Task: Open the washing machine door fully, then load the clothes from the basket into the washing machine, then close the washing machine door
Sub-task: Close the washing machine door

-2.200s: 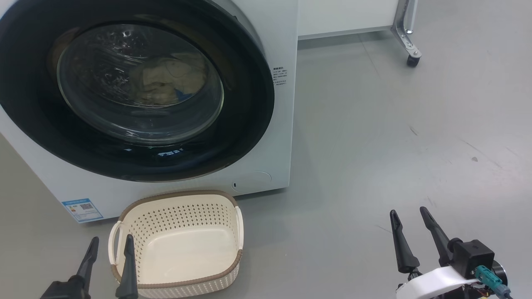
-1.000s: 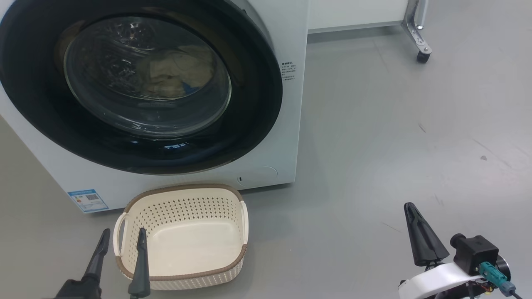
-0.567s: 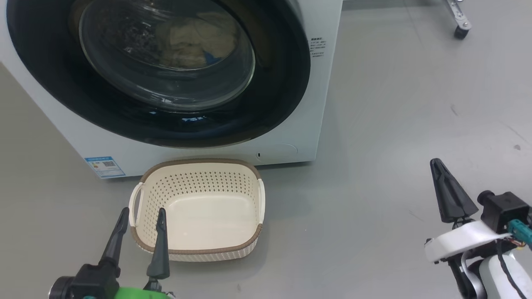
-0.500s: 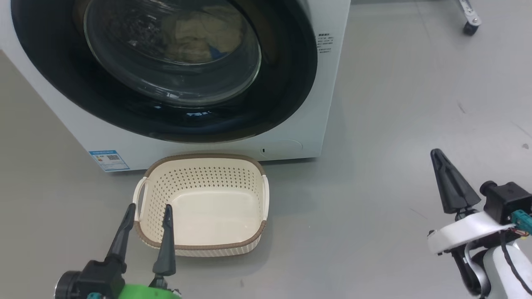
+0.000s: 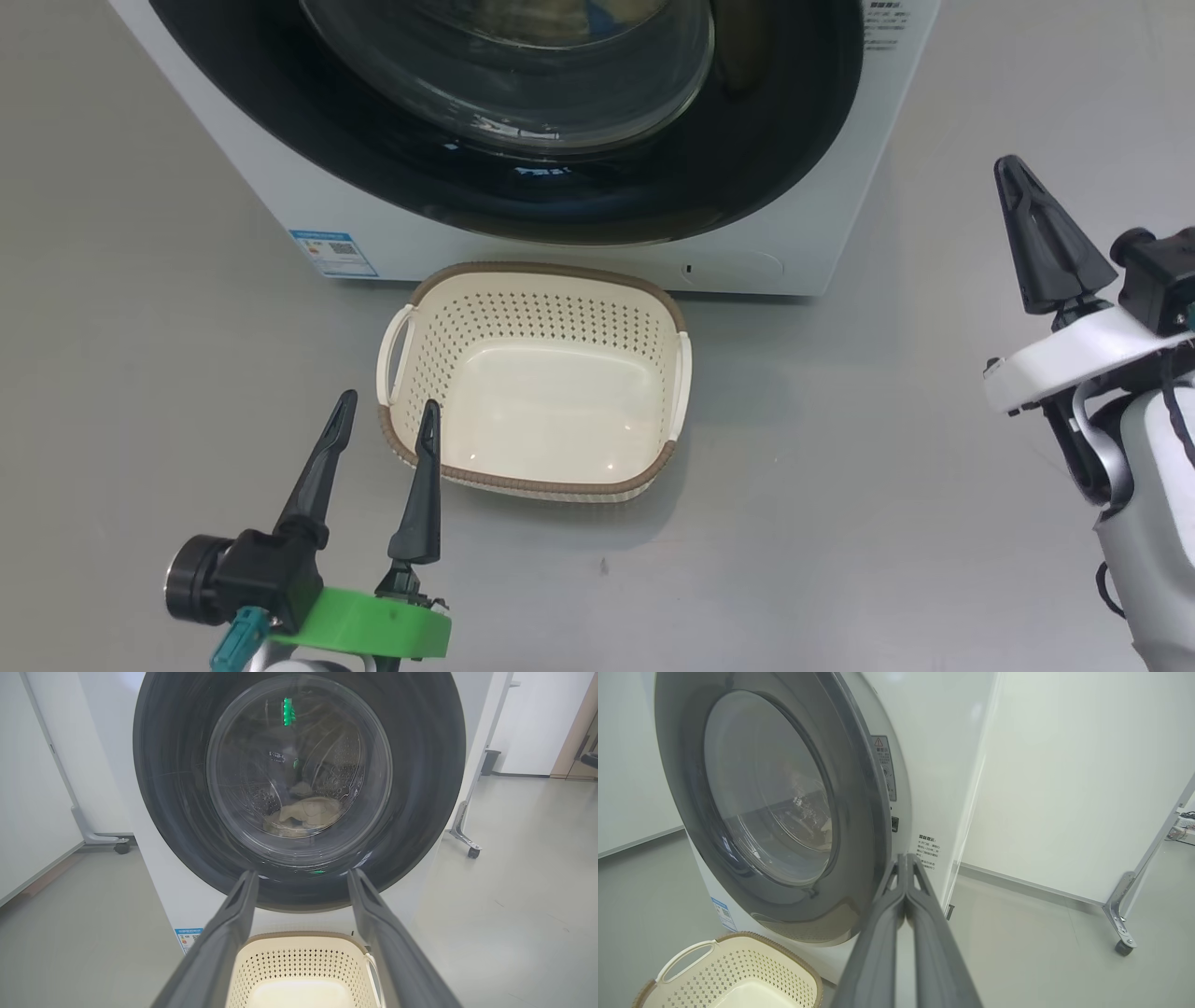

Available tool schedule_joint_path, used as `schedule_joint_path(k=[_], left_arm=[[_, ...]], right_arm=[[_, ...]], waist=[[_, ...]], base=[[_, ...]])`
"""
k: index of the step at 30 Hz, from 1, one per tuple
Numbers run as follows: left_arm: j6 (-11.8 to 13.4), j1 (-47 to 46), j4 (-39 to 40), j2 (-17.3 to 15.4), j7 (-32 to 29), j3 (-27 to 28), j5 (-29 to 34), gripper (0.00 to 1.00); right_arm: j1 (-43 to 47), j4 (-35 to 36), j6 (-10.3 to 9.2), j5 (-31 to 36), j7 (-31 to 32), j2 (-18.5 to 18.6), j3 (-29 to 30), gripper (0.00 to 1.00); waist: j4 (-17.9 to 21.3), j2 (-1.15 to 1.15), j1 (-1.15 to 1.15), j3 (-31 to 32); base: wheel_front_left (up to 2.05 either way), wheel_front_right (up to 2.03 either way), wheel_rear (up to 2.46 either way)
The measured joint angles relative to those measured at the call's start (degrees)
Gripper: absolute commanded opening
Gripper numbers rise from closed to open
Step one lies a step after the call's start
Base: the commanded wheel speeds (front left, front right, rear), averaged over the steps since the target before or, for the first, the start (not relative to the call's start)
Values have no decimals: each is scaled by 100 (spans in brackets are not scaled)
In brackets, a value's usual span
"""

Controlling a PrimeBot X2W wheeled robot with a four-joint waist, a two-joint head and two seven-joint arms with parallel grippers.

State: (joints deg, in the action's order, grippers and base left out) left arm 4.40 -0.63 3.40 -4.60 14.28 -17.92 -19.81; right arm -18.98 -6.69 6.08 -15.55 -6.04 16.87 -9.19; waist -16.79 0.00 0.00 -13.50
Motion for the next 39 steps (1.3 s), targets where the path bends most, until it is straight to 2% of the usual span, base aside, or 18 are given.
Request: schedule_joint_path(k=[12,23,31,39], left_arm=[[-24,-322,-55,162,1,-81,9,100],[-51,-535,-58,199,1,-151,-1,100],[-51,-586,-65,214,18,-220,-19,100],[-48,-646,-75,224,18,-249,-52,100]], right_arm=[[-1141,-393,90,163,316,339,-385,0],[-2087,-794,92,261,536,555,-851,0],[-2657,-1078,97,216,609,711,-1198,0],[-3058,-1456,143,-7,566,750,-1123,0]], waist=[[-555,0,0,-583],[-961,0,0,-973],[-1174,0,0,-1157],[-1281,0,0,-1216]], base=[[0,0,0],[0,0,0],[0,0,0],[0,0,0]])
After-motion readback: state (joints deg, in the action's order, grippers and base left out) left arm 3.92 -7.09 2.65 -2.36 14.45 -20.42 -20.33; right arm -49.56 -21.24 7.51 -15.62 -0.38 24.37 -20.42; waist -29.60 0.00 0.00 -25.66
